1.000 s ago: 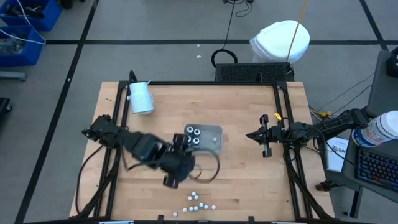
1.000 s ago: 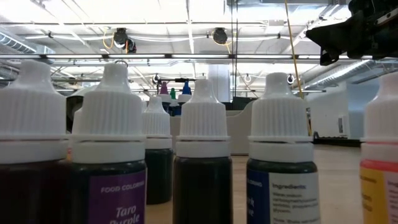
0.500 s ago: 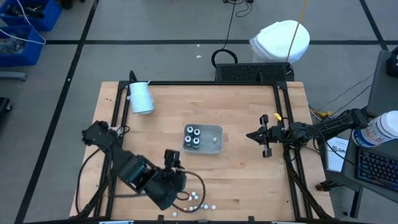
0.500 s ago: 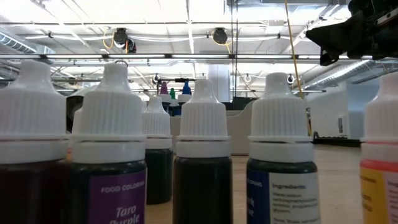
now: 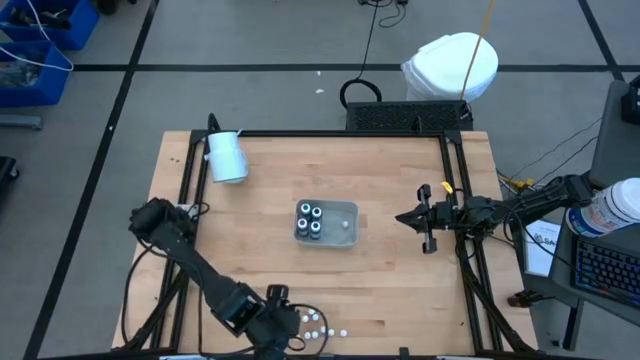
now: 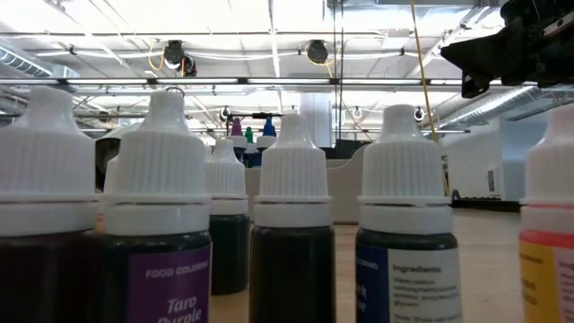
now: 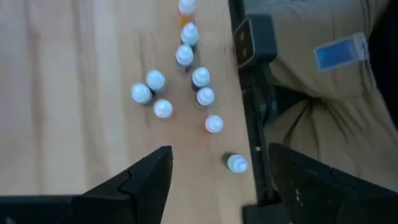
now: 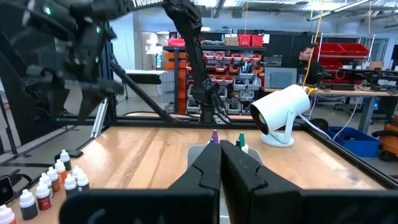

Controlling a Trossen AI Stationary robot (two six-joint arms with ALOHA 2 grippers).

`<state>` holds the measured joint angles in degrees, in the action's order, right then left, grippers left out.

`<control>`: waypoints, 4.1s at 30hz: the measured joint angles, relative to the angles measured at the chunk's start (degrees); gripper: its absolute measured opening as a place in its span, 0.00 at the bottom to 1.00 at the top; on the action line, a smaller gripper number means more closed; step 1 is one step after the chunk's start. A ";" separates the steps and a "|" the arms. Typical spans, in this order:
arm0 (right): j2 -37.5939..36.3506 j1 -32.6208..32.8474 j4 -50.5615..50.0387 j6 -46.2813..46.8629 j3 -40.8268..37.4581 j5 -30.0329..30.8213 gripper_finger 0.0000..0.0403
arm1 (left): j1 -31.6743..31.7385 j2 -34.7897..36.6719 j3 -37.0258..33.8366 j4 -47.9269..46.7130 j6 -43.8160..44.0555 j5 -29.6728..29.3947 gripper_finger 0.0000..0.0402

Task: Pick & Place food coloring
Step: Put the small green food coloring bottle into the gray bin

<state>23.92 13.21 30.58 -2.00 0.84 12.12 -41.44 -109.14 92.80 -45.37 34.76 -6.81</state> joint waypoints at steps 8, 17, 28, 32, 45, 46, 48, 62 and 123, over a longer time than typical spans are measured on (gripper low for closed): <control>0.00 0.00 -0.02 0.05 0.00 0.02 0.00 | -2.08 0.00 -10.95 13.99 10.18 4.10 0.67; 0.00 0.01 -0.78 0.07 0.00 0.02 0.00 | -3.71 -0.37 -14.74 22.52 12.43 1.53 0.67; 0.17 0.00 -0.85 0.90 0.01 0.04 0.00 | -6.54 -0.76 -17.38 23.11 15.17 -4.27 0.67; 0.17 0.00 -0.86 0.92 0.00 0.04 0.00 | -7.07 -1.81 -17.28 25.56 15.10 -5.55 0.67; 0.24 0.00 -0.85 1.33 0.00 0.04 0.00 | -6.68 -5.64 -17.32 25.95 14.71 -2.57 0.67; 0.24 0.00 -0.85 1.33 0.00 0.04 0.00 | -6.66 -5.64 -17.32 25.91 14.69 -2.57 0.67; 0.24 0.00 -0.85 1.33 0.00 0.04 0.00 | -6.62 -5.64 -17.32 25.68 14.67 -2.72 0.67; 0.24 0.00 -0.85 1.36 0.00 0.04 0.00 | -5.67 -5.64 -17.32 22.67 16.36 -2.57 0.36; 0.26 0.02 -0.82 1.33 0.01 0.04 0.00 | 2.37 -4.37 -17.27 20.30 12.39 8.95 0.52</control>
<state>24.18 13.23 29.76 -0.67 0.85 12.16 -39.07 -113.51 75.53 -25.07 47.16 2.13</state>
